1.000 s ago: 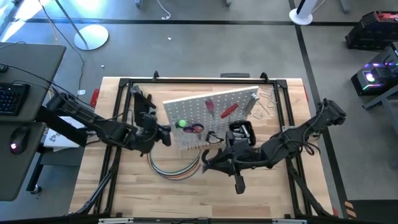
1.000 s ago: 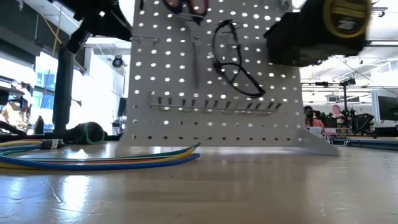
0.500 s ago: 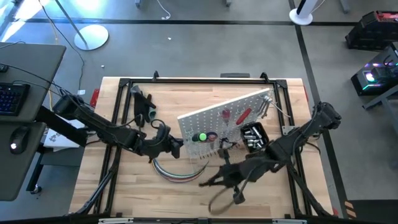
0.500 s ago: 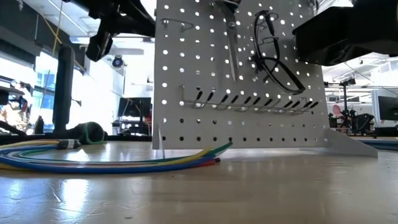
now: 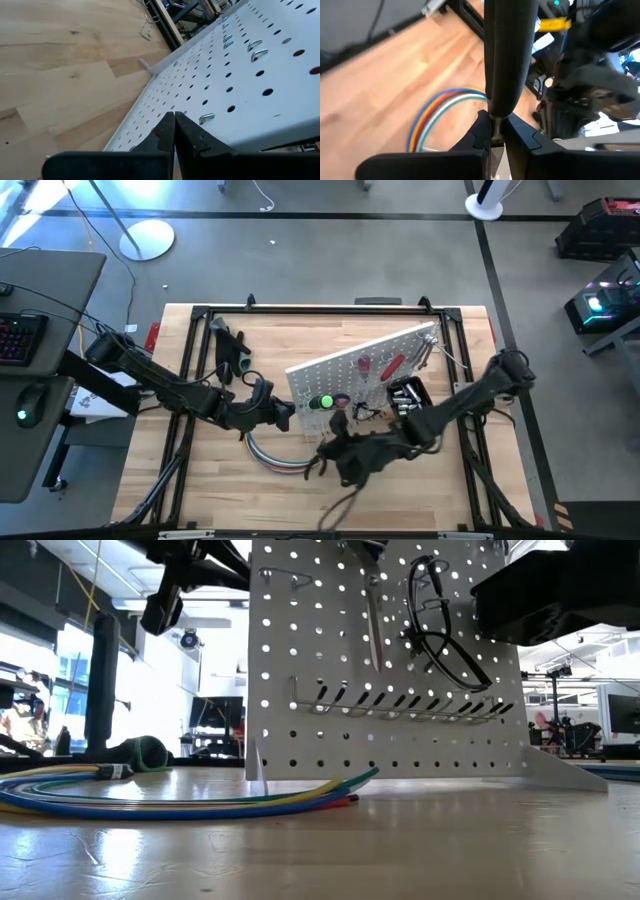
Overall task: Hang tools onto peg board
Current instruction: Hang the plier on the peg board
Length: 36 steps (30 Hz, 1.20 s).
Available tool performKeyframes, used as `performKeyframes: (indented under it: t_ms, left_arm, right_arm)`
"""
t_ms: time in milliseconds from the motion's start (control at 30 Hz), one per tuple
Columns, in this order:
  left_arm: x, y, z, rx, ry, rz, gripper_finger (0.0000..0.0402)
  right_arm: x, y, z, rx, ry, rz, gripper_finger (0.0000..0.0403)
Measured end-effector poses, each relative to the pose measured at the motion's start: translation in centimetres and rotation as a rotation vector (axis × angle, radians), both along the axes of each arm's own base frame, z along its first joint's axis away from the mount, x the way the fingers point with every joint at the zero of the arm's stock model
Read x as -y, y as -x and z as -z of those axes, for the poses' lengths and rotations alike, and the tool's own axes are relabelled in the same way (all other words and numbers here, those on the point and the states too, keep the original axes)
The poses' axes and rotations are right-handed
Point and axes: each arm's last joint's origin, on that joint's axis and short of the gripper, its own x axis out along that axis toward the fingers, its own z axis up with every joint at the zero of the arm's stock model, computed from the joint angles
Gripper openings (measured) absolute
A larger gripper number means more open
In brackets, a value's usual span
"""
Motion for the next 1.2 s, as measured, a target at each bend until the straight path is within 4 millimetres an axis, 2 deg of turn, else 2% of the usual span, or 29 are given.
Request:
performKeyframes:
  t_ms: [100, 200, 600, 733, 833, 1000, 1100, 1200]
  left_arm:
    - [0.0, -0.1, -0.1, 0.013, 0.006, 0.0, 0.0]
    - [0.1, -0.1, -0.3, 0.031, 0.014, 0.002, 0.0]
    - [0.8, 0.5, -1.0, 0.043, -0.04, 0.053, 0.0]
    - [0.8, 0.7, -1.3, 0.05, -0.048, 0.058, 0.0]
    - [0.7, 0.8, -1.5, 0.055, -0.051, 0.058, 0.0]
    - [0.5, 1.1, -2.0, 0.068, -0.07, 0.046, 0.0]
    - [0.4, 1.3, -2.2, 0.069, -0.076, 0.045, 0.0]
    - [0.3, 1.4, -2.2, 0.065, -0.081, 0.039, 0.0]
  right_arm:
    - [0.3, -1.5, 1.3, -0.001, 0.023, 0.012, 0.0017]
    - [0.8, -2.4, 1.5, 0.033, -0.009, 0.041, 0.0017]
    - [2.5, -3.0, 1.6, 0.008, -0.109, 0.062, 0.0017]
    - [2.7, -3.2, 1.0, 0.066, -0.091, 0.048, 0.0017]
    - [2.8, -3.1, 0.6, 0.07, -0.116, 0.024, 0.0017]
    - [3.0, -2.5, 1.8, 0.014, -0.126, 0.012, 0.0017]
    - [3.3, -1.5, 1.0, 0.048, -0.145, 0.01, 0.0017]
    - [3.8, -0.3, -0.1, 0.152, -0.196, 0.0, 0.0017]
